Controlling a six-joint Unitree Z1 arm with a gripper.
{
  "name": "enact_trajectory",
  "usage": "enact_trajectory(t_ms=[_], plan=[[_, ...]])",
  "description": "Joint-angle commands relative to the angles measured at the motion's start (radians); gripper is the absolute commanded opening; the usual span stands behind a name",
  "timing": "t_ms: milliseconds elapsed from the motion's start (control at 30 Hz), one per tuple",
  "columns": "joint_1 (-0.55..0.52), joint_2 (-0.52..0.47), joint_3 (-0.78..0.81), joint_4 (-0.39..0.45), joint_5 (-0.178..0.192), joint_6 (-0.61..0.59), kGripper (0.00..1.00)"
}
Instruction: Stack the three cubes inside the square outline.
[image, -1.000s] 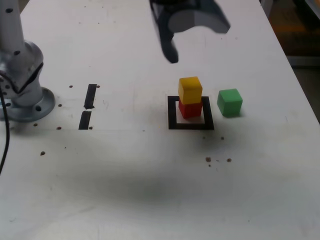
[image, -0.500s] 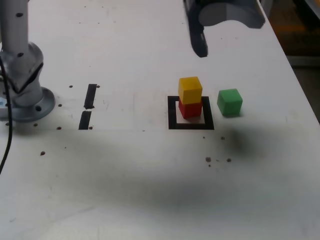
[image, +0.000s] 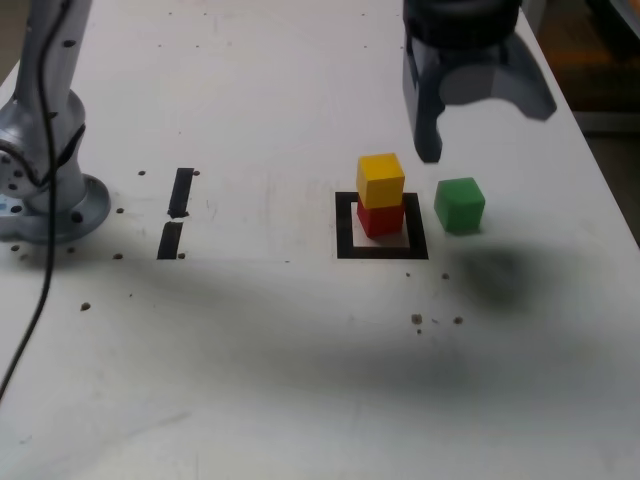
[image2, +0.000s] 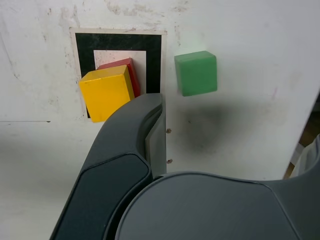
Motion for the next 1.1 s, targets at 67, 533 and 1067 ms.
enact_trajectory(t_ms=[67,533,1067], plan=[[0.015,0.033,0.020,-0.036,-0.041,0.001,0.98],[0.041,0.079,0.076,-0.110,-0.105,0.003,0.97],[0.068,0.115,0.116,-0.160,-0.142,0.017,0.95]])
